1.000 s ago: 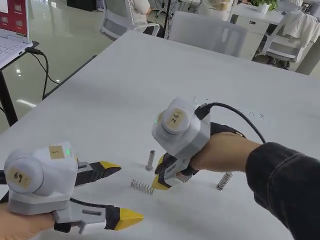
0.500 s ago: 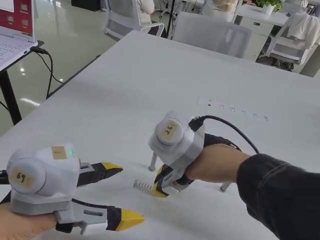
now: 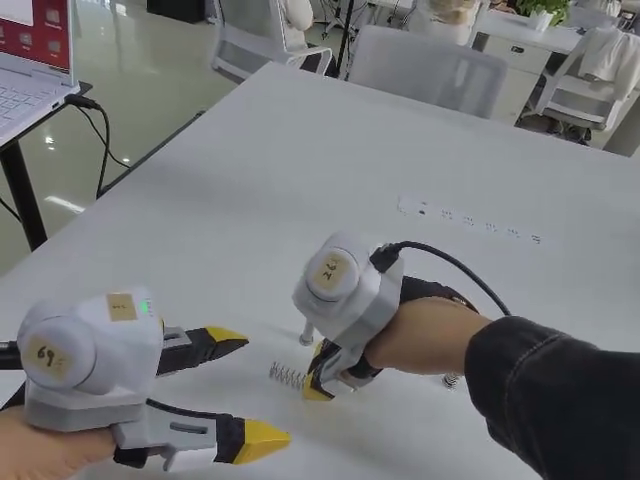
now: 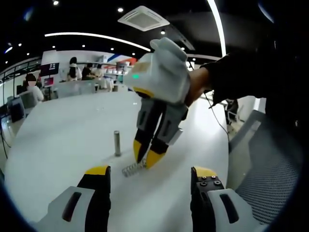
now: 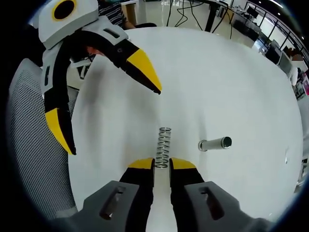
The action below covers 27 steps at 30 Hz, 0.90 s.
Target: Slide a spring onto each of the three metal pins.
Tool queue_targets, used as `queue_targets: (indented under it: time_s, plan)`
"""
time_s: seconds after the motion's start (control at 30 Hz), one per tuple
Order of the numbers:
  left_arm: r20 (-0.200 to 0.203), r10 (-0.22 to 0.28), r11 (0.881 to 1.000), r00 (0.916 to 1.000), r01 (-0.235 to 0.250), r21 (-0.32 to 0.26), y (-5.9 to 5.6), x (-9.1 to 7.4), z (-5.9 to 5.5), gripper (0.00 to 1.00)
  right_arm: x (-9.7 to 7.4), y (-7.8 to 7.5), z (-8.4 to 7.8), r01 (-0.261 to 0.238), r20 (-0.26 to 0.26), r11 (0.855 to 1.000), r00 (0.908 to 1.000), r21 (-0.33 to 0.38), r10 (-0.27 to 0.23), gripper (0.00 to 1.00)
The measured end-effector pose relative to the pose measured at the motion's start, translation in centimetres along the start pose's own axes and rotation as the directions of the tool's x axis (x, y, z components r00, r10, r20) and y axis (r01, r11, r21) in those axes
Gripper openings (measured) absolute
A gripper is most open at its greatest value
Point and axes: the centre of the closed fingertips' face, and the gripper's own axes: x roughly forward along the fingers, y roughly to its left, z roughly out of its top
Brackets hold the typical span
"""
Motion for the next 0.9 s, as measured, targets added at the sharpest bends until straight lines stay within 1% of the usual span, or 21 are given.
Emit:
queue_targets:
  time_s: [0.1,0.23,0.37,0.57,0.83,0.9]
  plan:
    - [-0.001,0.002,1.0,1.0,-0.002,0.0,0.1,-0.1,0.0,0.62,0.1,0.0,-0.1,0.003,-0.007,1.0,1.0,-0.009,-0.003,0.09]
    - [-0.003,0.003,1.0,1.0,-0.003,0.003,0.1,-0.1,0.0,0.62,0.1,-0.2,0.0,0.01,-0.001,1.0,1.0,-0.006,-0.01,0.08]
    - [-0.007,0.004,1.0,1.0,-0.004,0.005,0.1,-0.2,0.0,0.62,0.0,-0.4,0.0,0.032,-0.003,0.999,0.9995,-0.025,-0.032,0.08]
    - [-0.012,0.004,1.0,0.9999,-0.004,0.006,0.0,-0.2,-0.1,0.62,-0.3,-0.4,0.0,0.037,-0.001,0.999,0.9993,-0.021,-0.037,0.08]
    - [-0.016,-0.003,1.0,0.9999,0.003,0.014,-0.2,0.0,0.1,0.61,-1.5,0.1,-0.1,0.021,0.004,1.0,0.9998,-0.02,-0.021,0.08]
    - [-0.015,-0.005,1.0,0.9999,0.005,0.016,-0.2,0.1,0.2,0.6,-2.1,0.5,0.2,0.002,0.023,1.0,0.9997,-0.011,-0.002,0.08]
